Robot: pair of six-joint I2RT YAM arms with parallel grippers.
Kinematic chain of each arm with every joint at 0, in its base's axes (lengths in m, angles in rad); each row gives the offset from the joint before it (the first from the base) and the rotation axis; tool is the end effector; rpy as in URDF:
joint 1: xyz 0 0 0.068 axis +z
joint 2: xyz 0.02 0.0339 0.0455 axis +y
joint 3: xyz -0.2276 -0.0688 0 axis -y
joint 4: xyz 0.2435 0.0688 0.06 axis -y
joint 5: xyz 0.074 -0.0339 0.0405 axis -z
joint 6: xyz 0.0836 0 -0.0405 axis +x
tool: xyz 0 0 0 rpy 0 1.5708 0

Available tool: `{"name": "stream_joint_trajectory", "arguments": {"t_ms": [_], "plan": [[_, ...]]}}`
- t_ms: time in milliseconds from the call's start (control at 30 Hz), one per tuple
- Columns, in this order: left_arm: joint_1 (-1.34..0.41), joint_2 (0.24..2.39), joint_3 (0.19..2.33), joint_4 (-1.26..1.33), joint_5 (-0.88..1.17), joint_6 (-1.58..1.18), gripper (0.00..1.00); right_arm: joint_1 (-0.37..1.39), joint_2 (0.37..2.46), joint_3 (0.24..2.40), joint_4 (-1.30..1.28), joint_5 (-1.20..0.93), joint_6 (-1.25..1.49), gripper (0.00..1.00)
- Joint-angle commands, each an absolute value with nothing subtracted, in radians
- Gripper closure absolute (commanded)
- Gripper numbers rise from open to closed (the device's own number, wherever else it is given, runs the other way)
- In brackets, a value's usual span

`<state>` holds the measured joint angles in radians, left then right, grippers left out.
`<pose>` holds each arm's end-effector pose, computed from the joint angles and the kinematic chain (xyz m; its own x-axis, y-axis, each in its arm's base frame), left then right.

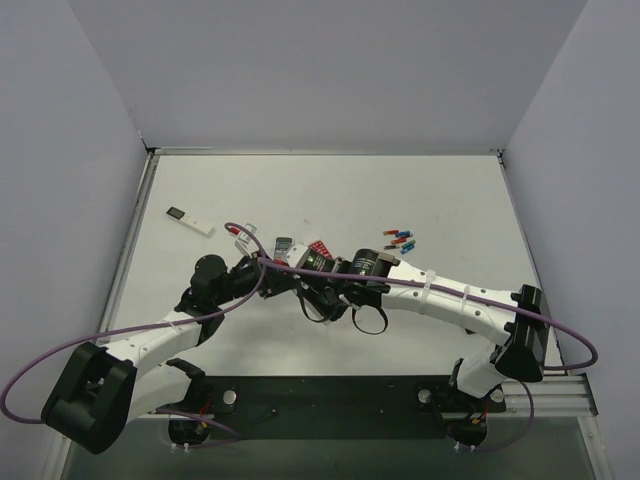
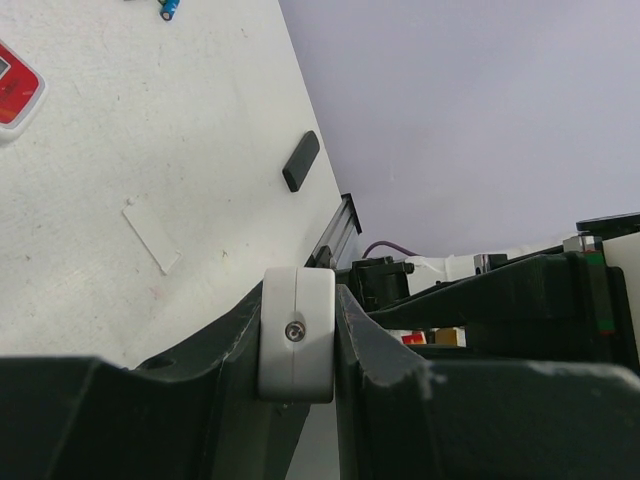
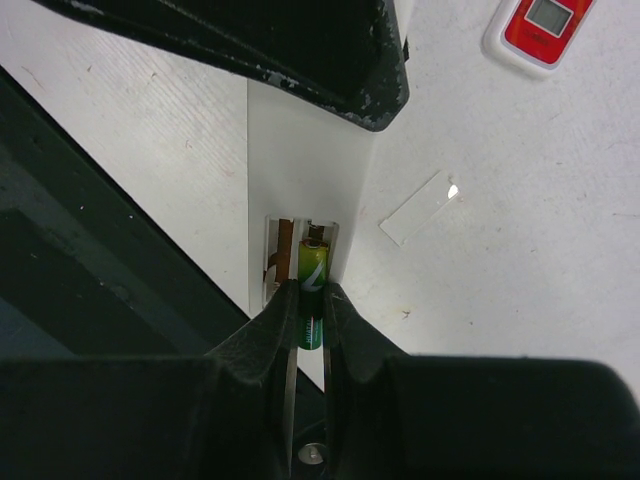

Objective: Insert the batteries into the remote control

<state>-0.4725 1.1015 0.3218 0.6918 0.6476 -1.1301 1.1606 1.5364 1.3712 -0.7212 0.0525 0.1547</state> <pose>0.2197 -0.1689 0.1756 -0.8456 -0.3779 -0.3770 0.3124 0.2224 -0.9236 0.1483 0.3300 0.2381 -0.4444 -0.6360 -0.6309 -0.8442 0.5330 0.0572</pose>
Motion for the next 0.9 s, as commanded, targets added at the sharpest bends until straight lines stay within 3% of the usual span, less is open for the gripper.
{"name": "stream_joint_trajectory", "arguments": {"t_ms": [0, 167, 467, 867], "plan": [[-0.477, 1.083, 0.327, 0.776, 0.66, -1.178, 1.0, 1.172, 1.557, 1.417, -0.753, 0.144, 0.161, 0.96], [-0.477, 1.085, 0.325, 0.781, 0.663, -1.2, 1.0, 1.183, 1.577, 1.419, -0.75, 0.189, 0.161, 0.94], [-0.477, 1.091, 0.313, 0.775, 0.646, -1.247, 1.0, 1.207, 1.598, 1.425, -0.752, 0.228, 0.158, 0.79], [-0.477, 1.107, 0.298, 0.779, 0.632, -1.272, 1.0, 1.23, 1.595, 1.439, -0.752, 0.239, 0.16, 0.78]]}}
